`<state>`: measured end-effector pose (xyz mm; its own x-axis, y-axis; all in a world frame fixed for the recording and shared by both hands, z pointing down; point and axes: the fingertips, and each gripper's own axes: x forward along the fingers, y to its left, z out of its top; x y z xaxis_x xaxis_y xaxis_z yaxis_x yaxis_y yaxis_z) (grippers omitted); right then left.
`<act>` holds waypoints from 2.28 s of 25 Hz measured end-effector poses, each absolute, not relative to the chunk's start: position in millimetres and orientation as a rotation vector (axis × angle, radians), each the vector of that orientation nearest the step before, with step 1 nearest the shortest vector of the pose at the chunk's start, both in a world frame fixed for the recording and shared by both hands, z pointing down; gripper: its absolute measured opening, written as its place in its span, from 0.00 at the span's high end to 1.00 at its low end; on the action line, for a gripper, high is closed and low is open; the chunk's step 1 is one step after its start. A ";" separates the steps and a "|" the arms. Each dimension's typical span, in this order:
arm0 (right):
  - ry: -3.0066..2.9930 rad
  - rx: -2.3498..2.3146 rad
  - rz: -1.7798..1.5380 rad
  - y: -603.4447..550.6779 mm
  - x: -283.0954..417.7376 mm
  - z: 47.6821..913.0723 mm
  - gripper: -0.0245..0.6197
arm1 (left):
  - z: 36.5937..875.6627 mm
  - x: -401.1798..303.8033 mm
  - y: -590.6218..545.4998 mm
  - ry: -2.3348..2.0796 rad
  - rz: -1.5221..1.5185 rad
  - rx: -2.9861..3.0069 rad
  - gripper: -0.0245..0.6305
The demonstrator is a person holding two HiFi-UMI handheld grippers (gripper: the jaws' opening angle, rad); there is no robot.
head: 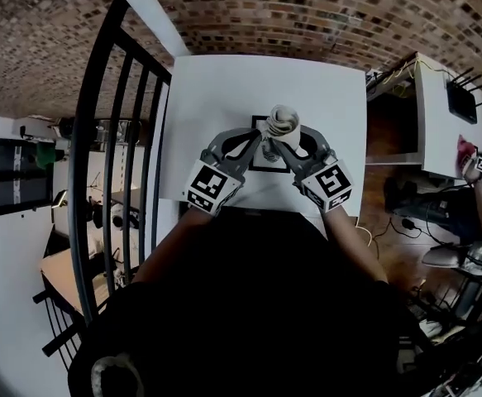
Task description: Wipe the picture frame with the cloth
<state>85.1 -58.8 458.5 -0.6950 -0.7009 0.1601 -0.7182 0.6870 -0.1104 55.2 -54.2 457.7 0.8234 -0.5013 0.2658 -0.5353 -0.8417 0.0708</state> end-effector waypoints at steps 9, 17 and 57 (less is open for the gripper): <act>-2.816 1.049 0.313 -71.2 115.3 478.3 0.80 | 470.3 75.7 -50.2 -0.942 0.421 2.787 0.96; -2.507 0.809 0.436 -83.0 87.4 568.1 0.79 | 484.1 53.9 -60.9 -0.955 0.426 2.766 0.96; -1.679 0.201 0.070 -105.3 85.4 766.3 0.79 | 526.6 8.2 -66.1 -0.887 0.463 2.701 0.96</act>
